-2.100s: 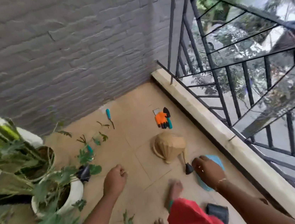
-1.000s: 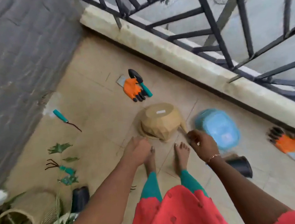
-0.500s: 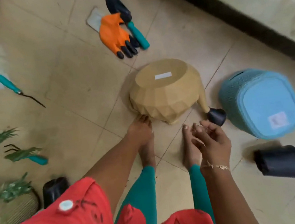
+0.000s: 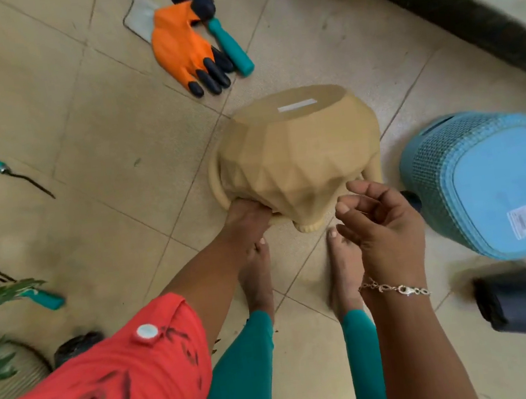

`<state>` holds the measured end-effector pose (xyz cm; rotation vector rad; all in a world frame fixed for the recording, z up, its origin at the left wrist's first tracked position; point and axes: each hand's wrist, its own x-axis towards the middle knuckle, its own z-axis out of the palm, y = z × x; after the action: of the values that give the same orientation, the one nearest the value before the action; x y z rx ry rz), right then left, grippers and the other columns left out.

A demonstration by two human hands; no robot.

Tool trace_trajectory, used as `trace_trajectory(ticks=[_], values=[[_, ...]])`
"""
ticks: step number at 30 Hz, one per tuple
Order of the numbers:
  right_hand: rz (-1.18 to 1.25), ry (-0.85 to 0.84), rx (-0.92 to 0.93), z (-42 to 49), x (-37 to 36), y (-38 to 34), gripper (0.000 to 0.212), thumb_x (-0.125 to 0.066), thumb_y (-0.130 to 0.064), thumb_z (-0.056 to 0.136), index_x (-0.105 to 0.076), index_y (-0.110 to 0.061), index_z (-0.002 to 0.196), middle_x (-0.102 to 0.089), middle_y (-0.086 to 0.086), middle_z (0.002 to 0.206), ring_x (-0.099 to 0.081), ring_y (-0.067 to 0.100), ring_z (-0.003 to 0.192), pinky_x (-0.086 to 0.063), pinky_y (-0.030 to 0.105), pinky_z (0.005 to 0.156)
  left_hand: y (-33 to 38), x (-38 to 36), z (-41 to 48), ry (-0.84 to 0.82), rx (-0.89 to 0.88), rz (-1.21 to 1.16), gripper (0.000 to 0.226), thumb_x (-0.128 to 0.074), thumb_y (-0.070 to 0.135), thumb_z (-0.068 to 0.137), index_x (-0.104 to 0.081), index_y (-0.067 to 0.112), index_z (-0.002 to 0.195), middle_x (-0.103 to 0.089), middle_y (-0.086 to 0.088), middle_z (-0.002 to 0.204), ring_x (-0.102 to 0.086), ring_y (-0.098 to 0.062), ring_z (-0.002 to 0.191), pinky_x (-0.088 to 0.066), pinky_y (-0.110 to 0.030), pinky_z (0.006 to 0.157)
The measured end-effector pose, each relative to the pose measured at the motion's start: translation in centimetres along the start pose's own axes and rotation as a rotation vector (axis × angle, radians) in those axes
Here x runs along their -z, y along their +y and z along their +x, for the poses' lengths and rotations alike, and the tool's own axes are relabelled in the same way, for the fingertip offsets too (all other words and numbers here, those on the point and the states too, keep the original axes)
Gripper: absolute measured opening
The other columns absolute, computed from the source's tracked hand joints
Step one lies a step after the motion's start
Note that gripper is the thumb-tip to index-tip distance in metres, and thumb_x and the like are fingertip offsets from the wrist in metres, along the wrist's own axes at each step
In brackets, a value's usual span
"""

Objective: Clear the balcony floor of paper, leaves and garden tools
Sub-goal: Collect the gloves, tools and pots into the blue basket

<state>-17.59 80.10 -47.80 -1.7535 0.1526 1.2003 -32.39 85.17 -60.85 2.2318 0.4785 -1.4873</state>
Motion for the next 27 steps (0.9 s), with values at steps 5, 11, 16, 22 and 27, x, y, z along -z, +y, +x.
trace_trajectory(ticks=[5,11,16,22,27], values=[[-0.287,-0.026,0.096,-2.7,1.3,0.2,0.031,-0.061,0.009,0.080,-0.060,-0.022,0.084,-0.061,-0.003,0.076,-0.056,0.008,0.070,-0.049,0.023,0.072,-1.3,2.2,-3.5,0.200,0.210,0.092,0.033,-0.034,0.026,0.096,-0.060,0.020,0.114,-0.067,0.003,0.113,-0.063,-0.012,0.102,-0.031,-0.018,0.055],[-0.315,-0.057,-0.003,-10.2,2.3,-1.7,0.028,-0.060,0.013,0.079,-0.064,-0.014,0.082,-0.063,0.003,0.077,-0.061,0.002,0.072,-0.048,0.009,0.068,-1.6,7.7,-13.4,0.366,0.361,-0.274,0.024,-0.051,0.027,0.090,-0.063,0.014,0.105,-0.067,-0.007,0.105,-0.063,-0.026,0.099,-0.046,-0.030,0.076],[-0.192,-0.152,-0.090,-14.8,0.1,-8.3,0.019,-0.064,-0.013,0.082,-0.066,-0.021,0.066,-0.062,-0.004,0.064,-0.066,0.013,0.074,-0.048,0.017,0.074,2.4,12.2,-24.5,0.461,0.460,-0.617,0.031,-0.054,0.037,0.090,-0.066,0.013,0.104,-0.070,-0.009,0.099,-0.065,-0.026,0.093,-0.046,-0.029,0.075],[-0.206,-0.291,-0.043,-22.0,-1.9,-18.8,0.023,-0.071,-0.004,0.077,-0.060,-0.011,0.058,-0.053,-0.011,0.045,-0.047,-0.002,0.044,-0.036,0.011,0.046,7.3,16.8,-36.1,0.645,0.446,-0.990,0.029,-0.058,0.033,0.086,-0.070,0.008,0.094,-0.071,-0.017,0.094,-0.065,-0.032,0.093,-0.048,-0.035,0.070],[-0.272,-0.281,0.079,-28.8,-1.2,-25.4,0.011,-0.074,-0.008,0.075,-0.063,-0.011,0.073,-0.060,-0.002,0.063,-0.055,0.008,0.061,-0.045,0.014,0.054,9.6,20.1,-43.7,0.842,0.199,-1.081,0.043,-0.052,0.040,0.077,-0.068,0.001,0.083,-0.071,-0.020,0.082,-0.067,-0.033,0.086,-0.047,-0.041,0.064]])
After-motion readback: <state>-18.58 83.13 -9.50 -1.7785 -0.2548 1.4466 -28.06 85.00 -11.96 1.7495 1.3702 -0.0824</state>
